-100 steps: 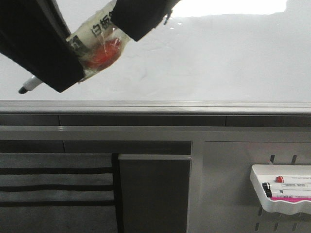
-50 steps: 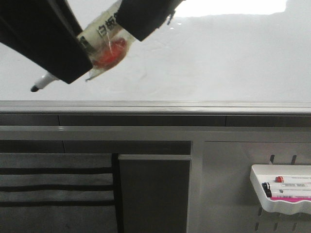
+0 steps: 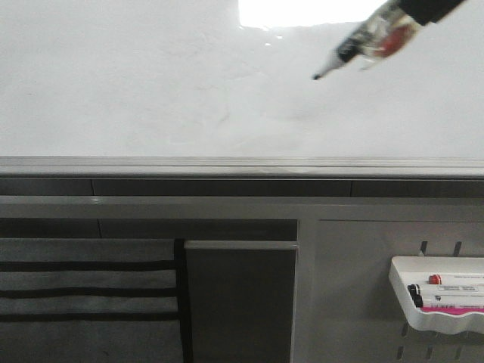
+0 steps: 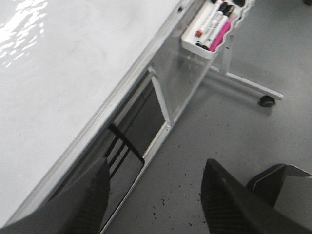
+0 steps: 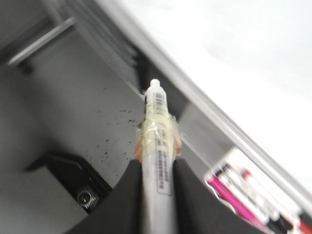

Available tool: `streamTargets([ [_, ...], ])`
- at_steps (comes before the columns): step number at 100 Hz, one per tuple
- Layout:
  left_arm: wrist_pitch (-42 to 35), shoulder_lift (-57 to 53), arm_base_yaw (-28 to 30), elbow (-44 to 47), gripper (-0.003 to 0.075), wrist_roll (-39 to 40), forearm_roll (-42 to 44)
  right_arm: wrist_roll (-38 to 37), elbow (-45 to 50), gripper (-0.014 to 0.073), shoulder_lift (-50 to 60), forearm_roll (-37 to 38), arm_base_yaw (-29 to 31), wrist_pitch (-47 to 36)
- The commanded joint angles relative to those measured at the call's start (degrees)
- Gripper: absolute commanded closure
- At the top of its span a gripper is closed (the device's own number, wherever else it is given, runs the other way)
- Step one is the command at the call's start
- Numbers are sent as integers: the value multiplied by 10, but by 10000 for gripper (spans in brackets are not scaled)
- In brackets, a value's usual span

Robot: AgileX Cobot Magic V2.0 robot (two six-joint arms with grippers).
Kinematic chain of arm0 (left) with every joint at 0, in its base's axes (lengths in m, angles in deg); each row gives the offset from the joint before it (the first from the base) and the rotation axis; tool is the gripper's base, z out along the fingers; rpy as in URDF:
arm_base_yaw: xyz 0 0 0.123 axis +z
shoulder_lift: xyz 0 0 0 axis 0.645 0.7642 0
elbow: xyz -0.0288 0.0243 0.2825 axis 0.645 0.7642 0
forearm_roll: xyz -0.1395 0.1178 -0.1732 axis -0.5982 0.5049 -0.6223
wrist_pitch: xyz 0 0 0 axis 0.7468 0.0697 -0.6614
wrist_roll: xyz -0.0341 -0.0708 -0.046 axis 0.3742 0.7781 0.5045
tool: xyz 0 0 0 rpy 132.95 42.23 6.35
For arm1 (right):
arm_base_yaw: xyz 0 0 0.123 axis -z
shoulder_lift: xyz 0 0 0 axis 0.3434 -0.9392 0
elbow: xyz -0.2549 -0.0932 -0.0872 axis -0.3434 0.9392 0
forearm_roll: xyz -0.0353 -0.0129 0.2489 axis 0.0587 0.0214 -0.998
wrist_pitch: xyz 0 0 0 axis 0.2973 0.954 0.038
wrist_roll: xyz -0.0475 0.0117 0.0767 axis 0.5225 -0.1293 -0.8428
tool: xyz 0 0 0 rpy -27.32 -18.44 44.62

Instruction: Write number 3 on whiteboard

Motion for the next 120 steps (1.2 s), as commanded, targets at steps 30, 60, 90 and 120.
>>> streamTargets([
  [30,-204,-101,61,116,331,40,-61,-28,73,585,51,-88,70,-126],
  [60,-222,-100,61,116,331,40,-61,-10,-61,585,-29,-125,69,-84],
  [90,-231,-100,61,116,331,40,-61,11,-248,585,-167,-170,64,68],
  [120,-248,-100,61,116,331,40,-60,11,-336,585,-263,-164,24,63],
])
